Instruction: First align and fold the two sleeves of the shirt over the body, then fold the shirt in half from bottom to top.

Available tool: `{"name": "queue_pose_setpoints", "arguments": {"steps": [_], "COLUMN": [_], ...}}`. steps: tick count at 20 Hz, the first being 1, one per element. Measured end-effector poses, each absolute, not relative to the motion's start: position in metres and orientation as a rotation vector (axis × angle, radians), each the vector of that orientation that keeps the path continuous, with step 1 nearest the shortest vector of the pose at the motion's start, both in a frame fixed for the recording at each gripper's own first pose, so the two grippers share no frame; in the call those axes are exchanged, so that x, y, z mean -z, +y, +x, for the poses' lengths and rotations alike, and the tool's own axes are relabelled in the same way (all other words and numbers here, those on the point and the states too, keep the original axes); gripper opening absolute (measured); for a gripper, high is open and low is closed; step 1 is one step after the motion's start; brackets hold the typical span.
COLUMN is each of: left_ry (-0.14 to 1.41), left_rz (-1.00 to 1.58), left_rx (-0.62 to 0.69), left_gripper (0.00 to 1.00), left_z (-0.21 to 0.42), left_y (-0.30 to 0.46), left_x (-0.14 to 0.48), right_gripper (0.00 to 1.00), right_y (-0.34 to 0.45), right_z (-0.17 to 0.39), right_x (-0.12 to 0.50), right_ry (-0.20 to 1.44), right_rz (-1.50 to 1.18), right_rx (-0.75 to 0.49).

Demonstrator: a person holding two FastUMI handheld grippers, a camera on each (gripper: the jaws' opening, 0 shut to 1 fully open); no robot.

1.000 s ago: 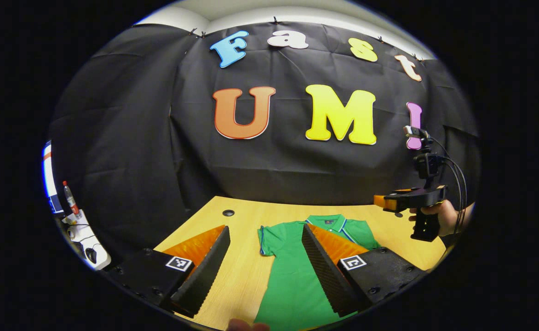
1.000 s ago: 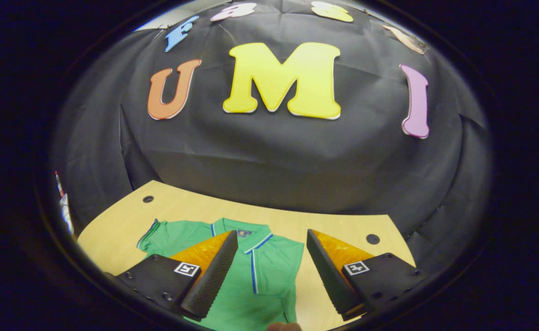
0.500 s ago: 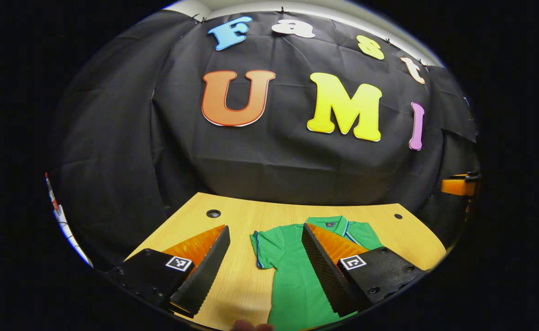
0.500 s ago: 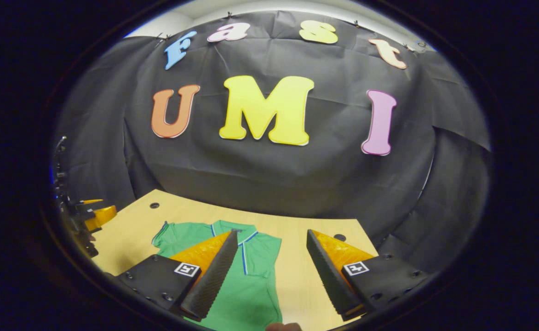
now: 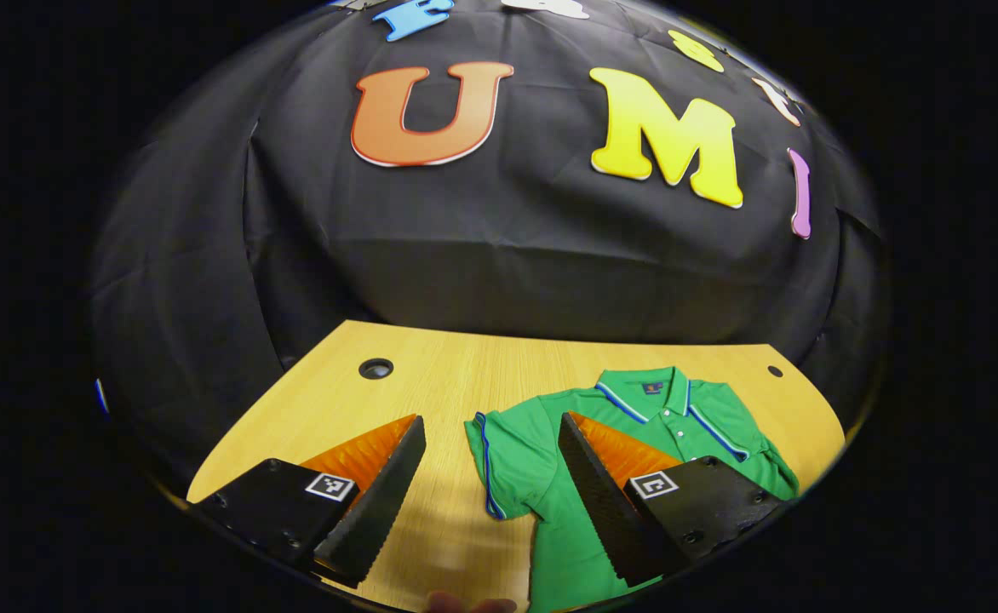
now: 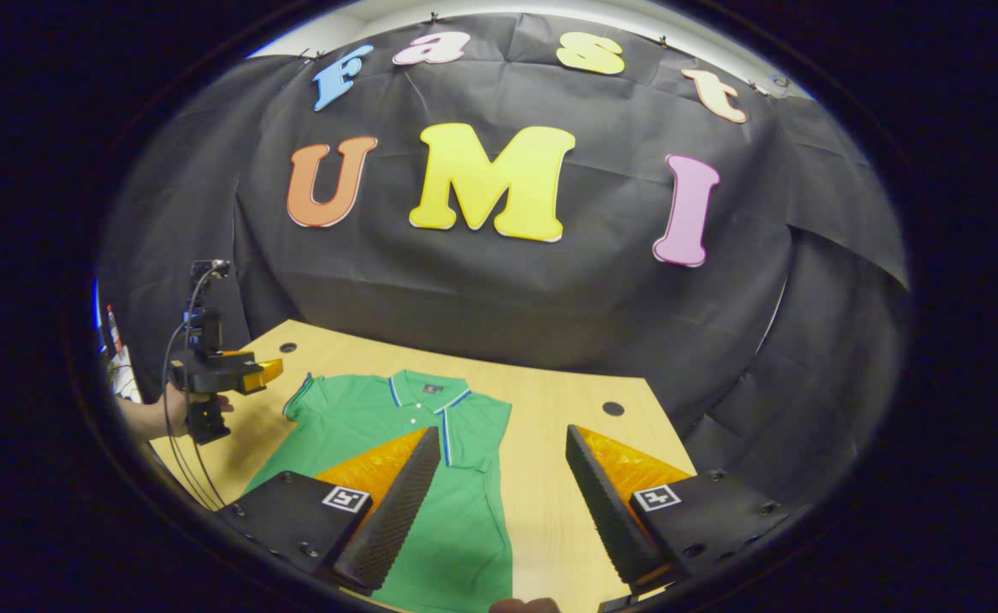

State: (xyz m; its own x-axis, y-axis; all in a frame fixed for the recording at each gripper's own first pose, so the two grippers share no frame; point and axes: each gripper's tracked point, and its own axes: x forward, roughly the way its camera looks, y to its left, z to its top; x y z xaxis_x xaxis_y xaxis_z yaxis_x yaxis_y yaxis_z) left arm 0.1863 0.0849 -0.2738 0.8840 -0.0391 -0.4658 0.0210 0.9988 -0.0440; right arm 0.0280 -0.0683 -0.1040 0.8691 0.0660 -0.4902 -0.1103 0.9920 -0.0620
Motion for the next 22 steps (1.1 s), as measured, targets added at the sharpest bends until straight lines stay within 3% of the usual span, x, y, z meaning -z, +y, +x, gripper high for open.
{"name": "queue_pose_setpoints", "arguments": {"steps": [7, 12, 14, 15, 16, 17, 18, 20, 22], "left_ry": [0.59, 0.624, 0.641, 0.65, 0.661, 0.666, 0.658, 0.672, 0.681], "left_rz": [-0.032, -0.029, -0.033, -0.029, -0.016, 0.007, 0.009, -0.029, -0.063], "left_rx": [0.025, 0.008, -0.002, 0.001, 0.003, -0.006, -0.007, -0.025, -0.028], "left_gripper": [1.0, 0.9, 0.81, 0.68, 0.63, 0.63, 0.49, 0.05, 0.06], "left_z": [0.21, 0.222, 0.226, 0.227, 0.227, 0.228, 0.23, 0.231, 0.23], "left_y": [0.087, 0.09, 0.092, 0.091, 0.092, 0.095, 0.096, 0.096, 0.097], "left_x": [0.342, 0.368, 0.375, 0.377, 0.381, 0.382, 0.381, 0.38, 0.378], "right_gripper": [0.96, 0.96, 0.96, 0.96, 0.96, 0.96, 0.96, 0.94, 0.94], "right_y": [-0.077, -0.088, -0.091, -0.091, -0.093, -0.094, -0.093, -0.089, -0.089], "right_z": [0.009, 0.006, 0.006, 0.005, 0.004, 0.004, 0.003, 0.006, 0.005], "right_x": [0.132, 0.156, 0.164, 0.167, 0.171, 0.173, 0.174, 0.17, 0.172], "right_ry": [0.553, 0.604, 0.625, 0.633, 0.64, 0.645, 0.649, 0.632, 0.627], "right_rz": [-0.112, -0.092, -0.078, -0.067, -0.066, -0.069, -0.066, -0.037, -0.036], "right_rx": [-0.071, -0.046, -0.033, -0.031, -0.027, -0.027, -0.029, -0.034, -0.036]}}
